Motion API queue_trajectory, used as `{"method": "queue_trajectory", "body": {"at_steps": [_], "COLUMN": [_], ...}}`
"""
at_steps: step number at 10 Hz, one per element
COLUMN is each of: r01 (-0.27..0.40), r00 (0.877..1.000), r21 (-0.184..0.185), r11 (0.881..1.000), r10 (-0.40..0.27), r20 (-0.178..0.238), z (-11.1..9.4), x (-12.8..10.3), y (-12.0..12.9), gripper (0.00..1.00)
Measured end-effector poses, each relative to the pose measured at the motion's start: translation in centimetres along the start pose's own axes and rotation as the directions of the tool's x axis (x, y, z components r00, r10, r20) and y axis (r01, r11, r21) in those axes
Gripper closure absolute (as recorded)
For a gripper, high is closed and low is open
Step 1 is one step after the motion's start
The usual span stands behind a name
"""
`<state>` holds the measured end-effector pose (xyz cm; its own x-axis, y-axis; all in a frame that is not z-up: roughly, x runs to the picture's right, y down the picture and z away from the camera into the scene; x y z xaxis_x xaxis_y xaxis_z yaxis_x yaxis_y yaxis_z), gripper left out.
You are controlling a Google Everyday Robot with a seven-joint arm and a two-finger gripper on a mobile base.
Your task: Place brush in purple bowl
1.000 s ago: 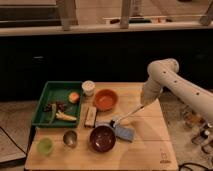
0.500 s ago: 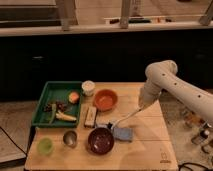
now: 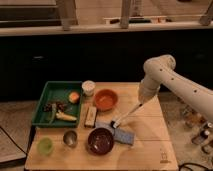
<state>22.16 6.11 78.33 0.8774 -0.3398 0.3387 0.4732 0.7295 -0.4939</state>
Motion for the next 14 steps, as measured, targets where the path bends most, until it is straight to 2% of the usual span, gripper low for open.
{"method": "queue_trajectory", "body": {"at_steps": [2, 7, 10, 12, 14], "r01": [-0.002, 0.039, 0.064, 0.074, 0.079], "r00": [1.0, 0.999, 0.997, 0.996, 0.995], "r21": [0.002, 0.029, 0.021, -0.001, -0.029], "r11": [1.0, 0.999, 0.998, 0.997, 0.996], "r10": [0.002, -0.04, -0.064, -0.073, -0.077], "r20": [0.008, 0.024, 0.038, 0.051, 0.061], "z": [-0.3, -1.6, -1.5, -0.9, 0.3], "x": [0.3, -0.5, -1.7, -2.5, -3.6], "y": [0.0, -1.4, -1.6, -1.2, -0.5], "gripper": [0.98, 0.98, 0.98, 0.88, 0.68]}}
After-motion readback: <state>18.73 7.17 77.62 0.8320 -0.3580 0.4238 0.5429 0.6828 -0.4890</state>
